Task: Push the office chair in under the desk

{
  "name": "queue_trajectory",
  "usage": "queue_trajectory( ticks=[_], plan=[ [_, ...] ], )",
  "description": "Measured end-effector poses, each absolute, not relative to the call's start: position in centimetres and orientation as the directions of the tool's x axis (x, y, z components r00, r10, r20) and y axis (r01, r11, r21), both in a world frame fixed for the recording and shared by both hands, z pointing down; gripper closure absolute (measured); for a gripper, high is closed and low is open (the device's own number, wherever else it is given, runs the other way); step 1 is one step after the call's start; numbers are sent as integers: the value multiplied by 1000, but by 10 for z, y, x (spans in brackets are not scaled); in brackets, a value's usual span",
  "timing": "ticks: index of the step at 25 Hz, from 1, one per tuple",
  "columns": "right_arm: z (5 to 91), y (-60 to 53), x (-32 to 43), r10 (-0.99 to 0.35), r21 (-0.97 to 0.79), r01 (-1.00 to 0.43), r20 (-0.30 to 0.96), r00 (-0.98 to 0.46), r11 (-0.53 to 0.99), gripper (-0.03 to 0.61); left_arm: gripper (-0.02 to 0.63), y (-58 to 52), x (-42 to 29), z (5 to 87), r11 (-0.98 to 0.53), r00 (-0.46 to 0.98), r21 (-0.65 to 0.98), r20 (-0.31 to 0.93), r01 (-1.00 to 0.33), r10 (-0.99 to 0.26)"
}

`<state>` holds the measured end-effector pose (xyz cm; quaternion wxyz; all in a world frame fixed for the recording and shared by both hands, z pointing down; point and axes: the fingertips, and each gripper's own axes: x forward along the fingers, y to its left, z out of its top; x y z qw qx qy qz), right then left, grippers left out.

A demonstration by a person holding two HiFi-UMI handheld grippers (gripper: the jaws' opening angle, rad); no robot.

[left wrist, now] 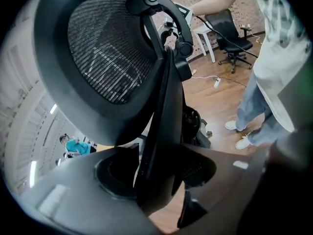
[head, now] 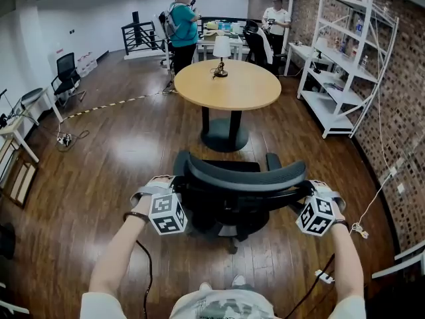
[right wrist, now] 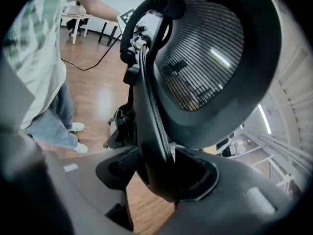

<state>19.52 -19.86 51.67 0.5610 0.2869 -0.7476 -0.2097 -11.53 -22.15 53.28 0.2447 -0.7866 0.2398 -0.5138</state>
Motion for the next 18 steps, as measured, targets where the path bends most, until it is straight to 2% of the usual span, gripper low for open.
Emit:
queue_trajectory(
  ticks=[11,14,18],
  plan=[
    [521,-203,194,-664,623,-235,724,-189,746,362,401,-225,-113,541,-783,370,-616,710,-89,-600],
    [522,-202,194,-657,618,-235,735,-165,751,364,453,-230,-111,549,-770,354,-634,707,-66,-612],
    [523,-202,191,-667,627,-244,730,-148,740,364,456,-231,-112,551,-767,360,-639,703,-57,-613]
  ],
)
